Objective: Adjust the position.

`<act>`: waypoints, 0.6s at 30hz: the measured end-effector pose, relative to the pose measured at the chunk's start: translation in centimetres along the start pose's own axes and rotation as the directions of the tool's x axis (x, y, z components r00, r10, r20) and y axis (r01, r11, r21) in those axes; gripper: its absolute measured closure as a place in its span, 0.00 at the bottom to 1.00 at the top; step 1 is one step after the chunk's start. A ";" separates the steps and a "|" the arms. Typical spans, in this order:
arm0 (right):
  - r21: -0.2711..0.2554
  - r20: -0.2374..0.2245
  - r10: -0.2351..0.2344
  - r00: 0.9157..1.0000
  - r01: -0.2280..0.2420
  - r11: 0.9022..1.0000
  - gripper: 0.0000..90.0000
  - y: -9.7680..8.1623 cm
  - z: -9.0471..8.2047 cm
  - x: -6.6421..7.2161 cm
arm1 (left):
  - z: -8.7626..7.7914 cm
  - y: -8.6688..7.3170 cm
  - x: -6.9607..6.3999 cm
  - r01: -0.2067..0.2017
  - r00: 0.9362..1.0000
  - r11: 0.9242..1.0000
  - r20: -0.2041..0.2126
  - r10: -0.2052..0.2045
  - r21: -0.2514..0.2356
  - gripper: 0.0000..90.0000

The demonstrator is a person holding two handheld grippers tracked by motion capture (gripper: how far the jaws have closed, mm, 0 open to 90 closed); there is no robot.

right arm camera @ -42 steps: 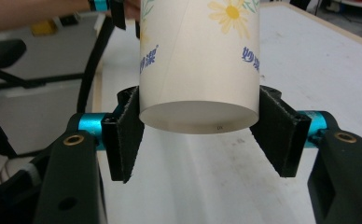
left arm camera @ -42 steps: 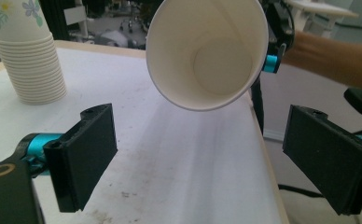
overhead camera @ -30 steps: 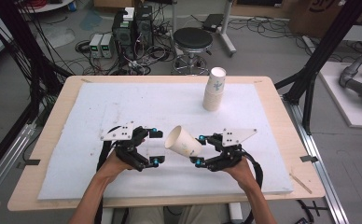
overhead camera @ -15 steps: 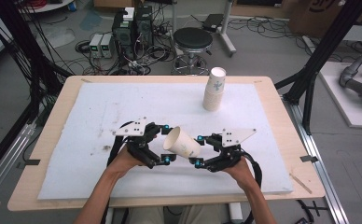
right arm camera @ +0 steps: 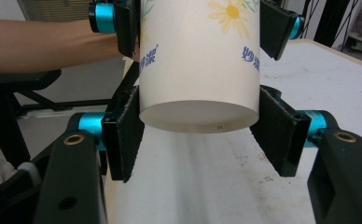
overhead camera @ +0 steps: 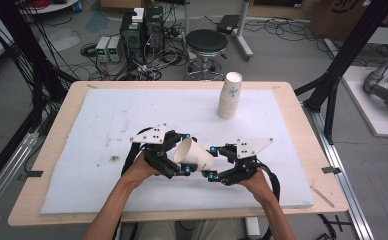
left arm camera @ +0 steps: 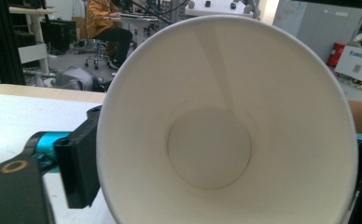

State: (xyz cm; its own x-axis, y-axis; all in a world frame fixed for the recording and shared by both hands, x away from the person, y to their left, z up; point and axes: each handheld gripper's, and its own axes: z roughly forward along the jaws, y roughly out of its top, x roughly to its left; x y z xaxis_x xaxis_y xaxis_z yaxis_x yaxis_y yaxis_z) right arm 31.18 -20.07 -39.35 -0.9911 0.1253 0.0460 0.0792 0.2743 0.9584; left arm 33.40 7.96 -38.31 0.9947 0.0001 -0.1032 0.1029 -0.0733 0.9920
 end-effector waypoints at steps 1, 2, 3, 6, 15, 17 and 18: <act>0.001 -0.005 -0.003 1.000 0.003 1.000 0.42 0.0 0.0 0.0 | 0.0 0.0 0.0 -0.002 1.000 1.000 0.009 0.002 0.003 0.20; -0.001 -0.004 -0.005 1.000 0.005 1.000 0.42 0.0 0.1 0.0 | 0.0 0.0 -0.1 -0.010 1.000 1.000 0.011 0.010 0.009 0.23; 0.002 -0.006 -0.008 1.000 0.008 1.000 0.42 0.0 0.1 0.0 | 0.0 0.0 -0.1 -0.013 1.000 1.000 0.014 0.013 0.011 0.25; 0.007 -0.013 -0.009 1.000 0.009 1.000 0.42 0.0 0.2 0.0 | 0.0 0.0 -0.1 -0.027 0.999 1.000 0.022 0.027 0.008 0.30; 0.015 -0.007 -0.023 1.000 0.023 1.000 0.41 0.0 0.2 0.0 | 0.0 0.1 -0.2 -0.041 0.999 0.999 0.022 0.040 0.018 0.35; 0.018 -0.007 -0.009 1.000 0.009 1.000 0.26 0.0 0.3 0.0 | -0.1 0.1 -0.3 -0.042 0.999 0.999 0.019 0.041 0.020 0.35; 0.021 -0.004 0.008 1.000 -0.007 1.000 0.17 0.0 0.3 0.0 | -0.2 0.1 -0.3 -0.040 0.999 0.999 0.016 0.040 0.021 0.35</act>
State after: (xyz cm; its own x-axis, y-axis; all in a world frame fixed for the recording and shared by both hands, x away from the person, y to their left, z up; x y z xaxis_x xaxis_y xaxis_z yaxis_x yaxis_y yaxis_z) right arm 31.19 -19.75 -39.43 -0.9908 0.1240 0.0542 0.0887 0.2929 0.9520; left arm 33.13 8.12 -38.17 0.9977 -0.0190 -0.0646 0.0625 -0.0937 0.9936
